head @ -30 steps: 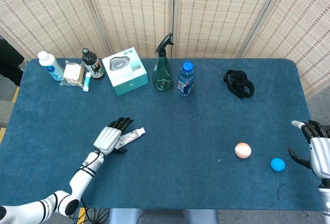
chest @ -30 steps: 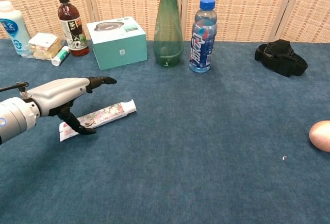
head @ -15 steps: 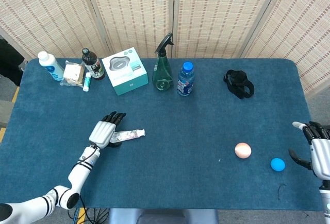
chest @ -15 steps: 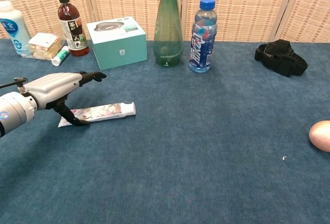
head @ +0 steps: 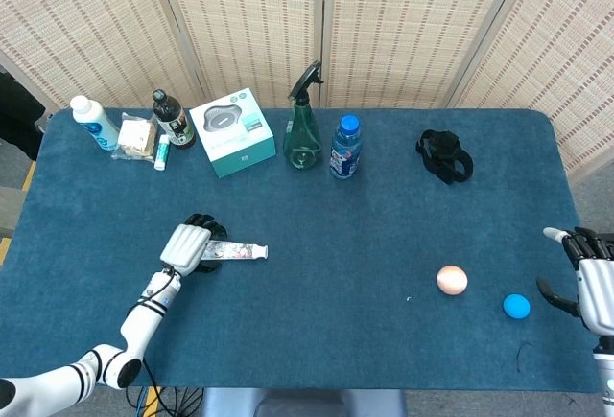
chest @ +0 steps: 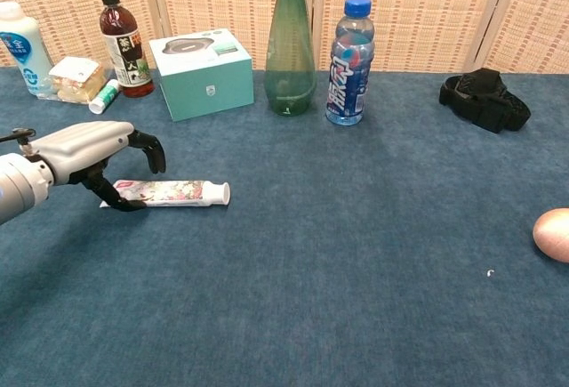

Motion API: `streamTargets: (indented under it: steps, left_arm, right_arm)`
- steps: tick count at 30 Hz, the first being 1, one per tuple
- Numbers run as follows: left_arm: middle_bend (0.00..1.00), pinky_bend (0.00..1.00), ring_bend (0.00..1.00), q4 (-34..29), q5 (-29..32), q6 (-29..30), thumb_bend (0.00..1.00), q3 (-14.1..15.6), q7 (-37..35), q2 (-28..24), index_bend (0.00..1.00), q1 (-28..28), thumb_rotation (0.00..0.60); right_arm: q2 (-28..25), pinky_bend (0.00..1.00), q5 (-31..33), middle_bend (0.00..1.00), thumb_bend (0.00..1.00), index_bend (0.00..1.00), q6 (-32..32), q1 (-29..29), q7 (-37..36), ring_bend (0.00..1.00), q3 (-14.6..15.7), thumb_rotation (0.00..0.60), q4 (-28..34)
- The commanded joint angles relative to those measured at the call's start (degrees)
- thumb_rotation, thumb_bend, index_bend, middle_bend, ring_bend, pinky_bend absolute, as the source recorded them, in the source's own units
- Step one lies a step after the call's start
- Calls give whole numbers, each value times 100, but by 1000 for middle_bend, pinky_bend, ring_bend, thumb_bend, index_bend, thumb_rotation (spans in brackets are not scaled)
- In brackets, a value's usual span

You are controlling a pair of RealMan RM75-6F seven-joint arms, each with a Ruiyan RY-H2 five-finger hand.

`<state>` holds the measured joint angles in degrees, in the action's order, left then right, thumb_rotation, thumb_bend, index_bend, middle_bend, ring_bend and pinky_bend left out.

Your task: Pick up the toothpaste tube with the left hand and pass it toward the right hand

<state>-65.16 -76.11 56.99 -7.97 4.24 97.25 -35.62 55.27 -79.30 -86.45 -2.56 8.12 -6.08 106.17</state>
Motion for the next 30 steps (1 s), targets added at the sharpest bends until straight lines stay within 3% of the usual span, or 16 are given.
streamTargets:
  steps: [1,17,30]
  left_arm:
    - [372,126,179,-17,-8,-13,196,-1,16,42,387,-34,600]
    - [415,126,212,113,141,-140,246,-99,378,264,435,-263,600]
    - [405,126,216,179,-81,81,257,58,833,188,408,-290,600]
  right_arm:
    - [-2,267,10,311,164,273,-6,14,-13,168,5,600,-4]
    - [-26,267,36,310,163,273,-58,112,-143,168,33,600,-75]
    - [-58,267,9,311,163,273,-57,142,-241,169,42,600,-69]
